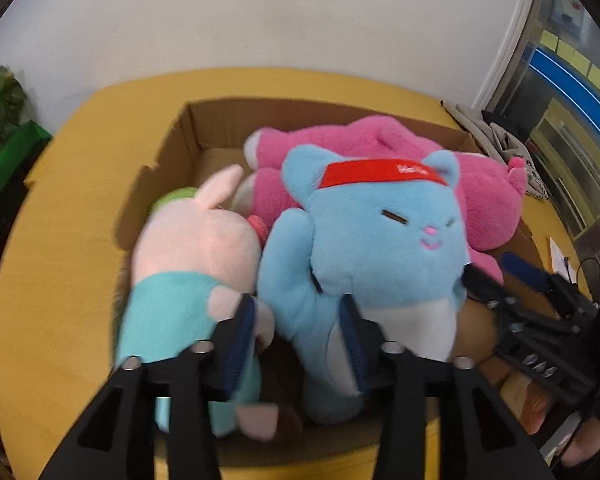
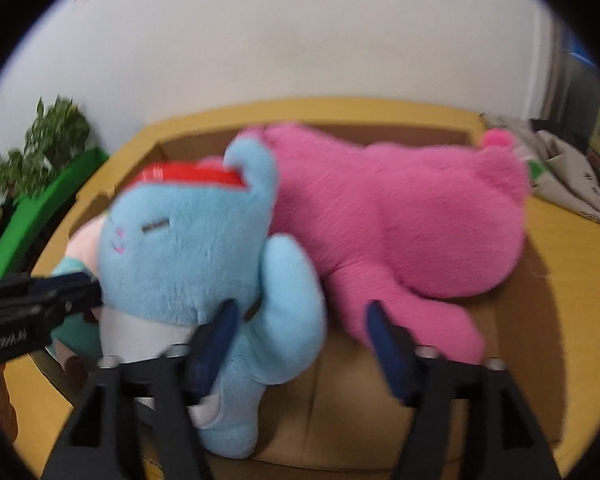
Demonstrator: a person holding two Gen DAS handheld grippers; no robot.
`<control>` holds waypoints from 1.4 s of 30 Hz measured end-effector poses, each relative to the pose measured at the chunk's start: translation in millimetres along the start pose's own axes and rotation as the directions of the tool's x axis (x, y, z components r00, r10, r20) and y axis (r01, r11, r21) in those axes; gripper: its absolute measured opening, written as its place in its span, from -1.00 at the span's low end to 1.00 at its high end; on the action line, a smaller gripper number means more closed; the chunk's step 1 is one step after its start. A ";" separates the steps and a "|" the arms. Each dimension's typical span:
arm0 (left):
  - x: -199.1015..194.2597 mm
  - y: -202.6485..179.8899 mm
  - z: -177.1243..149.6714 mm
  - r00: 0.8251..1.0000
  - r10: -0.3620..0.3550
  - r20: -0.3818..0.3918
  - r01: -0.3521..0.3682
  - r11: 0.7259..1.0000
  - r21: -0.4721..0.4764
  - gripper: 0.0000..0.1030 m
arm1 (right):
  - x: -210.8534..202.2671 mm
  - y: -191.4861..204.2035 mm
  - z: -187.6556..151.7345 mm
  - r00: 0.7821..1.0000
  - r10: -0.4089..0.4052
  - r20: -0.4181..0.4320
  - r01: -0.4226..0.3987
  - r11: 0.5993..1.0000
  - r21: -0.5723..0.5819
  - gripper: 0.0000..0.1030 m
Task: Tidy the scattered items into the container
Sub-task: 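Lower the blue bear into the box beside the pig and open both tools, then move both tools to the white panda on the table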
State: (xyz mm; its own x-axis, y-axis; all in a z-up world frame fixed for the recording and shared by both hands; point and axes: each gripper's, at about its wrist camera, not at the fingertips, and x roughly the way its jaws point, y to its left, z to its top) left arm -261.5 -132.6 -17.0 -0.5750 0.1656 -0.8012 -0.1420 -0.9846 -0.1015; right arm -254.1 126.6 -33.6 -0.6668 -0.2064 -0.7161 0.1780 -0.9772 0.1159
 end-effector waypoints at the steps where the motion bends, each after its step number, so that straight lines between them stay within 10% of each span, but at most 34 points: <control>1: -17.8 -3.0 -5.7 0.999 0.020 0.046 -0.021 1.000 0.010 0.61 | -14.4 -5.5 -1.1 0.999 -0.001 0.035 0.001 1.000 0.016 0.59; 4: -60.6 -11.2 -23.5 0.988 0.018 0.151 -0.021 1.000 0.016 0.94 | -51.3 -15.5 -8.4 0.995 -0.023 0.092 0.019 0.999 0.041 0.59; 10: -122.2 -35.3 -66.4 0.968 -0.014 0.250 0.008 1.000 0.024 0.99 | -107.4 -15.8 -28.2 0.986 -0.089 0.140 0.090 0.996 -0.001 0.59; 42: -166.1 -65.2 -128.4 0.966 -0.050 0.253 0.049 0.999 0.013 0.99 | -200.5 6.8 -71.5 0.965 -0.114 0.236 0.140 0.986 -0.094 0.59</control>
State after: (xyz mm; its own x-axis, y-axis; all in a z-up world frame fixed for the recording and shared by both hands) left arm -53.3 -103.0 46.9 -0.7523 0.2236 -0.6197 -0.1803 -0.9746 -0.1328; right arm -67.5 164.9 61.5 -0.8345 -0.0996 -0.5420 0.1507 -0.9873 -0.0506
